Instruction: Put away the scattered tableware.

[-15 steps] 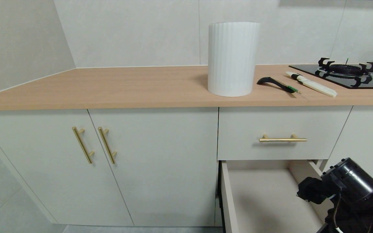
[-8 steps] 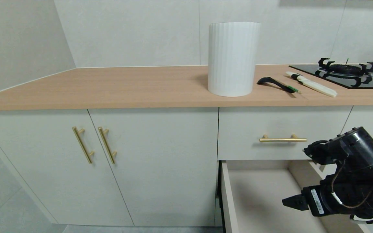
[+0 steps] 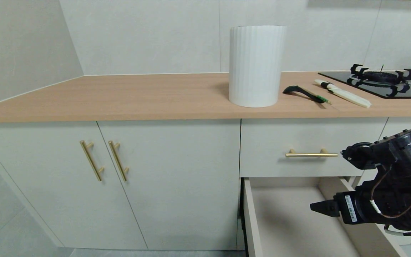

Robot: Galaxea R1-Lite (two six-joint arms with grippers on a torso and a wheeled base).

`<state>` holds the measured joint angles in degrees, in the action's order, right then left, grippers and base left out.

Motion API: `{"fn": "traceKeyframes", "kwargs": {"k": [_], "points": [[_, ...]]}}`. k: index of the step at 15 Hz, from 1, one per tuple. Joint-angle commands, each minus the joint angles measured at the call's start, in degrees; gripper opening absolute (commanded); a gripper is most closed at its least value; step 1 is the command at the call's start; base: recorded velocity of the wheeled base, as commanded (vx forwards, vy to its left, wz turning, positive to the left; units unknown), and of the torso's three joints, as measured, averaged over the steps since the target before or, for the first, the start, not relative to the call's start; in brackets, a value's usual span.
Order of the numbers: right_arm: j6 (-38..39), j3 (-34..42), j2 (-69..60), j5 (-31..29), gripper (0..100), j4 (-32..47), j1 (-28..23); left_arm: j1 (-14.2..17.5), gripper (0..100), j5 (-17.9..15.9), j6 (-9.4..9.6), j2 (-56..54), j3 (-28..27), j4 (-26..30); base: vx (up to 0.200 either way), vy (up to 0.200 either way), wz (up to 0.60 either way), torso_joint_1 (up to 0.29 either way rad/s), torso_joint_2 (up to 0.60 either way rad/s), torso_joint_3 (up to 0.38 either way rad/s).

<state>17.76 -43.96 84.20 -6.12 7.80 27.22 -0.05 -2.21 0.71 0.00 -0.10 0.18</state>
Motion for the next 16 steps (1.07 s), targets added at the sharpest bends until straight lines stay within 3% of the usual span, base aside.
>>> {"fn": "traceKeyframes", "kwargs": {"k": [1, 12, 14, 16], "points": [[0.0, 0.0, -0.1, 0.0, 100, -0.1, 0.0, 0.0, 100, 0.0, 0.0, 0.0, 0.0, 0.0, 0.0, 0.0, 0.0, 0.027, -0.22, -0.203], [-0.5, -0.7, -1.7, -0.4, 100, -0.7, 0.0, 0.0, 100, 0.0, 0.0, 0.0, 0.0, 0.0, 0.0, 0.0, 0.0, 0.132, -0.43, -0.294], [-4.4, -6.1, -0.7, -3.4, 100, -2.6, -0.7, 0.0, 100, 0.0, 0.0, 0.0, 0.0, 0.0, 0.0, 0.0, 0.0, 0.058, -0.16, -0.1], [-5.7, -15.3, 1.9, -4.5, 100, 0.5, -1.8, 0.0, 100, 0.0, 0.0, 0.0, 0.0, 0.0, 0.0, 0.0, 0.0, 0.013, -0.04, -0.023]]}}
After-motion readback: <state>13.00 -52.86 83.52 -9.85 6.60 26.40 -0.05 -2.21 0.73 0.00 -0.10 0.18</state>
